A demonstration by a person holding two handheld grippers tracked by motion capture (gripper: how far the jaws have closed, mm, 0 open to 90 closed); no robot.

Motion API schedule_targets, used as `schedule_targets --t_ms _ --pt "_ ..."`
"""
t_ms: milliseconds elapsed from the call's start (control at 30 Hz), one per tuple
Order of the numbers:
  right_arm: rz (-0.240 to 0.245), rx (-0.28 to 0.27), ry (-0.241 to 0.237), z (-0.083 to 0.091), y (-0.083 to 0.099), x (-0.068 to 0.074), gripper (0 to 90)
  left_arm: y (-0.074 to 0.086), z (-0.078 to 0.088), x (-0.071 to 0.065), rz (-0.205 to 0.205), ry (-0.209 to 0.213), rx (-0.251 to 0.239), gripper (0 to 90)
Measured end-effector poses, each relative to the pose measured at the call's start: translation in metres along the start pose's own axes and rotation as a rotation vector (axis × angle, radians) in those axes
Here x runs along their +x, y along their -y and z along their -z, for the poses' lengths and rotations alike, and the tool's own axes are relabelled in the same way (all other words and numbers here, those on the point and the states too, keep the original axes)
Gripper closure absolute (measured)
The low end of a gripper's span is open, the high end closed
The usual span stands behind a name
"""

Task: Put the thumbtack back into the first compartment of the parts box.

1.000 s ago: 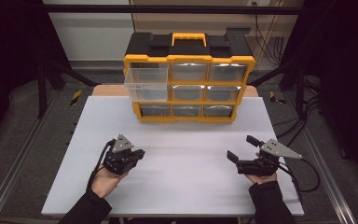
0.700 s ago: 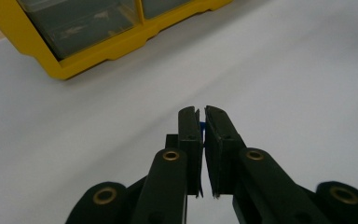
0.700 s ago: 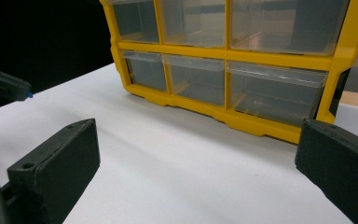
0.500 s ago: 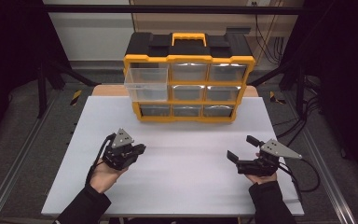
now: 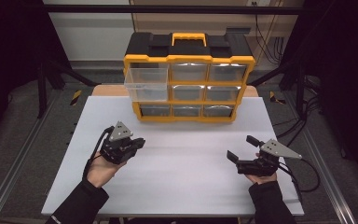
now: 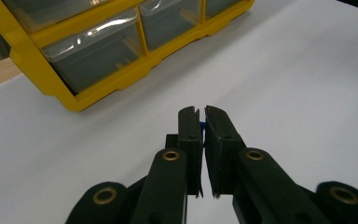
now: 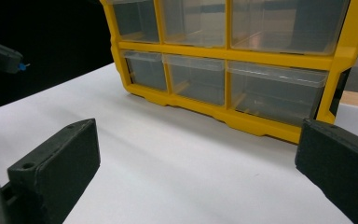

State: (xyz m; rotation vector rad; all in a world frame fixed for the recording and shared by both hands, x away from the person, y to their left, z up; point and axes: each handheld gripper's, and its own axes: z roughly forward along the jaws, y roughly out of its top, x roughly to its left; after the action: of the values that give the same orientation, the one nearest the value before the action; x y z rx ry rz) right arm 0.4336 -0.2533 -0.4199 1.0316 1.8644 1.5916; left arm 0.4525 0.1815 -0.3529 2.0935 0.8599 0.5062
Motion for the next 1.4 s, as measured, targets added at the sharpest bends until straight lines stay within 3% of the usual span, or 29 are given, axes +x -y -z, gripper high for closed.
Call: schedule_targets --t_ms 267,467,1400 --pt "0.002 0.001 0.000 0.000 0.000 0.000 0.4 -0.015 0.010 0.003 -0.017 -0.016 -0.021 85.0" --pt "0.002 0.001 -0.002 0.000 0.000 0.000 0.4 -0.027 0.020 0.007 -0.058 -0.034 -0.015 85.0" --pt "0.002 -0.002 0.002 -0.001 0.000 0.000 0.4 -0.073 0.045 0.009 -0.088 -0.057 -0.073 85.0"
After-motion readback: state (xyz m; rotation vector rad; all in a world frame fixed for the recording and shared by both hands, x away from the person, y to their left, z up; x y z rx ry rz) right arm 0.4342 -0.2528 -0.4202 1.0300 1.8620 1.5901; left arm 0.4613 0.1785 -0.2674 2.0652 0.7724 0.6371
